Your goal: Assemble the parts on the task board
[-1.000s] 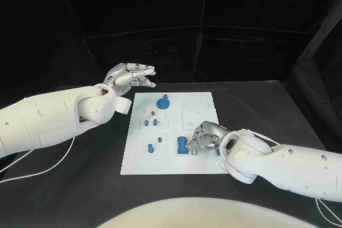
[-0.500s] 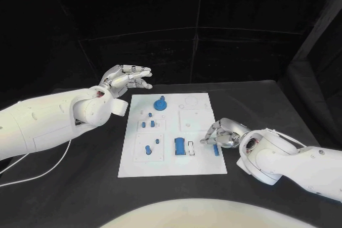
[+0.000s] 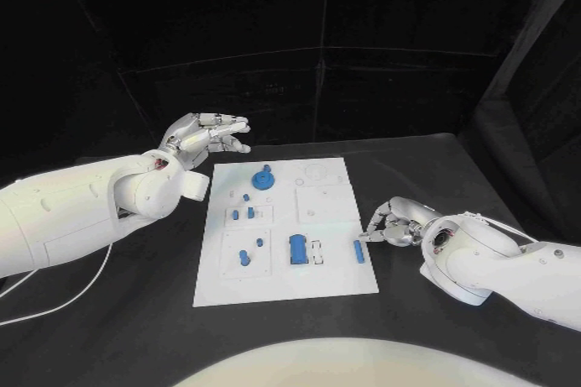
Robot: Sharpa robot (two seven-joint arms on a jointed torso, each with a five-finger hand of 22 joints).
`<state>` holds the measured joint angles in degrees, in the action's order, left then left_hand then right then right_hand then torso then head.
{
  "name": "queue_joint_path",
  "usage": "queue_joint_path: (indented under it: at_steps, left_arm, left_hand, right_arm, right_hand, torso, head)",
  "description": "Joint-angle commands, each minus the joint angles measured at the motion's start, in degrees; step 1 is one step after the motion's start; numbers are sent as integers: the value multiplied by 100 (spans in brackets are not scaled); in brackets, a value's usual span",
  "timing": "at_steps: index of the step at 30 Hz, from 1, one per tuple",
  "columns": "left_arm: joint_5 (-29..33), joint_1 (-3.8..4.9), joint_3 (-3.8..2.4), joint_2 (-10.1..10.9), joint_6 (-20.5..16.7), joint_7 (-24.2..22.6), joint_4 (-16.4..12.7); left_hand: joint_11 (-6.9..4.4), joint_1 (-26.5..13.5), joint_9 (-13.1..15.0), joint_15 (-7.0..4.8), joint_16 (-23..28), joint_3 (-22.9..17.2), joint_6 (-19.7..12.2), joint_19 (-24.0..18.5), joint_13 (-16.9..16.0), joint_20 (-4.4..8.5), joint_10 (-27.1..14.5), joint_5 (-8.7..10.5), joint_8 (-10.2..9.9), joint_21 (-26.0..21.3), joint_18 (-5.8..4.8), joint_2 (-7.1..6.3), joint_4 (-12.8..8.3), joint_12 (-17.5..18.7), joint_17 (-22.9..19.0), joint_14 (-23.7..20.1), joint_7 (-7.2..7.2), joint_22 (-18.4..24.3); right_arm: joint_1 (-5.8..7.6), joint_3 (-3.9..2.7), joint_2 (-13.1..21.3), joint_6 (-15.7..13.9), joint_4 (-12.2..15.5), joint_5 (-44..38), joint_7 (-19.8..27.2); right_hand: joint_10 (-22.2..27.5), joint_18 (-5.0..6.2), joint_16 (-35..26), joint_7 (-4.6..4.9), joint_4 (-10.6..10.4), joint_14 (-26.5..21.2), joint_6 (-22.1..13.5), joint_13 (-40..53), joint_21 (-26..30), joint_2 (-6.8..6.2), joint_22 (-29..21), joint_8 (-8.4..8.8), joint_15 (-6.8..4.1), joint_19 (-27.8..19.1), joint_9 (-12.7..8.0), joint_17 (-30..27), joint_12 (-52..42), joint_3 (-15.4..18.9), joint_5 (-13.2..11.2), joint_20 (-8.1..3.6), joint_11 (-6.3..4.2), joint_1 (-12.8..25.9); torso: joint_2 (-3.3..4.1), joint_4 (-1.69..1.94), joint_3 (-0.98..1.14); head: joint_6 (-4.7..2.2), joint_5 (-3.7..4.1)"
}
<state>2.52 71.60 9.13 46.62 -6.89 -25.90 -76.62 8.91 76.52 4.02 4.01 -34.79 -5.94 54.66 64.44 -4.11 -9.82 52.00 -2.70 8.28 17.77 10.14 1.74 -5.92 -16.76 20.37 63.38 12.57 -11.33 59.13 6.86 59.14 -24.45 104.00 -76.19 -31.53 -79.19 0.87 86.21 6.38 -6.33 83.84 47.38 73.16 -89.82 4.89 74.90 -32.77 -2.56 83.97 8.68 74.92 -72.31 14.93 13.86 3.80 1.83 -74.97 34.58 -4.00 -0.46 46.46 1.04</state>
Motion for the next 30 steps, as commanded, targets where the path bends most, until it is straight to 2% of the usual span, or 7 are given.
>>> queue_joint_path:
  at_steps: [1,10,14,18,25,30]
  left_arm:
    - [17,7,-2,0,77,-32,-4]
    - [17,6,4,1,83,-27,3]
    - [17,5,6,4,85,-24,7]
    - [17,5,7,5,87,-22,9]
    - [17,4,8,5,88,-20,12]
    - [17,3,10,5,91,-19,17]
  left_hand:
    - [-11,7,4,20,1,36,-19,56,-1,1,-37,-12,24,-22,20,70,-13,-28,3,-26,-15,6]
    - [-11,7,4,20,1,36,-19,56,-1,1,-37,-12,24,-22,20,70,-13,-28,3,-26,-15,6]
    - [-11,7,4,20,1,36,-19,56,-1,1,-37,-12,24,-22,20,70,-13,-28,3,-26,-15,6]
    - [-11,7,4,20,1,36,-19,56,-1,1,-37,-12,24,-22,20,70,-13,-28,3,-26,-15,6]
    - [-11,7,4,20,1,36,-19,56,-1,1,-37,-12,24,-22,20,70,-13,-28,3,-26,-15,6]
    - [-11,7,4,20,1,36,-19,56,-1,1,-37,-12,24,-22,20,70,-13,-28,3,-26,-15,6]
  right_arm:
    - [0,0,-38,253,-20,-284,-154]
    - [-71,2,-209,461,-94,-267,-144]
    - [-90,3,-251,534,-121,-258,-143]
    - [-107,4,-277,627,-135,-254,-160]
    - [-119,5,-308,769,-166,-383,-260]
    - [-126,5,-383,979,-183,-626,-354]
  right_hand:
    - [-74,-87,54,-5,-6,497,46,70,-18,-1,1510,43,32,603,-8,973,-81,51,31,27,-11,92]
    - [-98,-87,62,-17,-90,501,90,113,-18,-73,1510,70,26,603,-23,986,-124,177,36,21,-19,196]
    - [-101,-87,64,-25,-97,502,114,121,-18,-85,1510,61,23,603,-19,989,-131,195,38,19,-23,198]
    - [-106,-87,67,-38,-89,503,158,133,-18,-96,1510,37,16,603,-6,994,-143,206,43,15,-34,171]
    - [-93,-87,69,-45,-24,503,170,132,-18,-114,1510,28,6,603,11,999,-134,209,30,3,-45,51]
    - [-83,-87,73,-39,95,504,155,140,-18,-126,1510,34,5,603,23,1008,-132,197,-2,-1,-41,-125]
  torso:
    - [-2,12,2]
    - [6,6,3]
    - [1,1,-5]
    - [0,14,-6]
    - [2,23,-1]
    - [1,22,0]
  head:
    - [8,10]
    - [11,5]
    - [23,27]
    - [29,33]
    - [37,38]
    - [34,30]
